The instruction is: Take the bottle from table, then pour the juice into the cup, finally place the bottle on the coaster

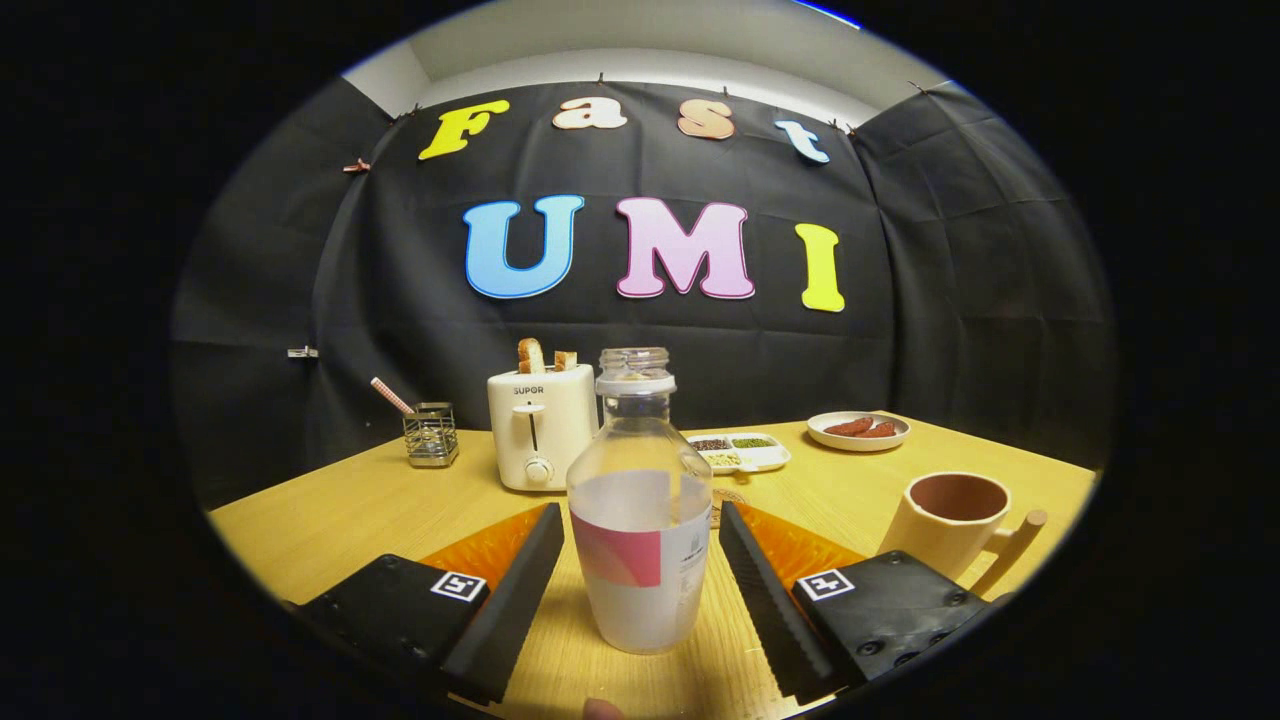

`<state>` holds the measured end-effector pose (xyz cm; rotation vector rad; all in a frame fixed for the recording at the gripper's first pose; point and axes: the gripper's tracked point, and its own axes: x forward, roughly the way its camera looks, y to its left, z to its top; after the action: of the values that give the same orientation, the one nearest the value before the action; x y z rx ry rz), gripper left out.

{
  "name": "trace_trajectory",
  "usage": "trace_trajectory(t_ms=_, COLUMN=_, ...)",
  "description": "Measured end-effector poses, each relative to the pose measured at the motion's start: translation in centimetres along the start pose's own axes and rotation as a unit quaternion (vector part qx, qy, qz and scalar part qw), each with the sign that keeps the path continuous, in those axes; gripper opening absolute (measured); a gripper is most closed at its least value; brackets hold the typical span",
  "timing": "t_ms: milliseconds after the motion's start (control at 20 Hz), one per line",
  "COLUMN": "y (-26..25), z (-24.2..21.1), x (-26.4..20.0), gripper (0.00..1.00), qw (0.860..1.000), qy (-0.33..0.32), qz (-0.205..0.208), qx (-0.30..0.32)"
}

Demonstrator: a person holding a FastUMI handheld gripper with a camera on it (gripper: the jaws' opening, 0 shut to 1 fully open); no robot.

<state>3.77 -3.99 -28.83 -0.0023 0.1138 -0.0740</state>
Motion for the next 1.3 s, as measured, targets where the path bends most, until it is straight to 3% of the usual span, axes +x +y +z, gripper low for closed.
trace_trajectory(t_ms=100, y=0.0, z=-0.3, x=0.7, gripper=0.97, qw=1.0, qy=0.005, qz=0.002, qx=0.01)
trace_trajectory(t_ms=200, y=-0.1, z=0.0, x=0.5, gripper=0.76, qw=1.0, qy=0.007, qz=-0.001, qx=0.013)
trace_trajectory(t_ms=600, y=-0.8, z=3.7, x=-2.0, gripper=0.76, qw=0.997, qy=0.053, qz=-0.022, qx=0.054)
trace_trajectory(t_ms=850, y=-0.8, z=7.8, x=-3.6, gripper=0.76, qw=0.993, qy=0.055, qz=-0.003, qx=0.108)
trace_trajectory(t_ms=1000, y=-1.5, z=8.6, x=-3.9, gripper=0.76, qw=0.981, qy=0.063, qz=0.002, qx=0.184)
trace_trajectory(t_ms=1300, y=-3.6, z=8.9, x=-3.5, gripper=0.75, qw=0.945, qy=0.067, qz=-0.015, qx=0.32)
